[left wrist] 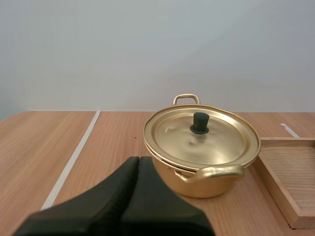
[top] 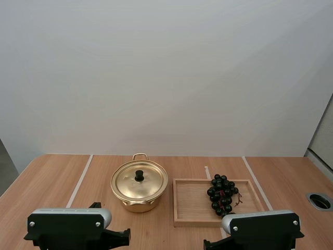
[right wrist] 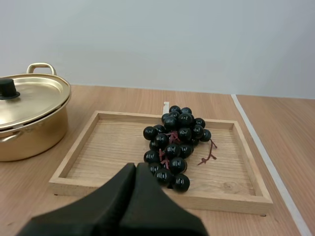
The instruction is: Open the lid, put the grape in the pot, and close it
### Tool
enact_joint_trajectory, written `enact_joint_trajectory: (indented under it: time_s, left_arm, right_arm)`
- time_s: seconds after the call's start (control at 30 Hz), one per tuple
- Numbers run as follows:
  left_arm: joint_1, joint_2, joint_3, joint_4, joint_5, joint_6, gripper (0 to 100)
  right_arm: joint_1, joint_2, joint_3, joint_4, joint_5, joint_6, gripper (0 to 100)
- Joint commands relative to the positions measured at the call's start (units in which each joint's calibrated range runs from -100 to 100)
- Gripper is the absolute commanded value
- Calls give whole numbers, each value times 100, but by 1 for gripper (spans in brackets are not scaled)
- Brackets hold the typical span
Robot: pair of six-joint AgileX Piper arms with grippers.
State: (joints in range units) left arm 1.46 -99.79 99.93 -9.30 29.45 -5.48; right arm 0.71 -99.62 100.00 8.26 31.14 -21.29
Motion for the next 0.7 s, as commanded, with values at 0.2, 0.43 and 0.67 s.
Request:
enact_joint_trajectory:
  time_s: [0.2, 0.43, 0.67]
  left_arm:
    - [2, -21, -1184, 54, -159, -20, 0]
    - [2, -21, -2300, 78, -142, 266, 0]
    - [2, -21, -2882, 62, 842, 267, 0]
  right_arm:
    - [-25, -38, -577, 95, 569, 10, 0]
    - [-25, -38, -1689, 133, 845, 10, 0]
    - [-25, -38, -2376, -173, 844, 10, 0]
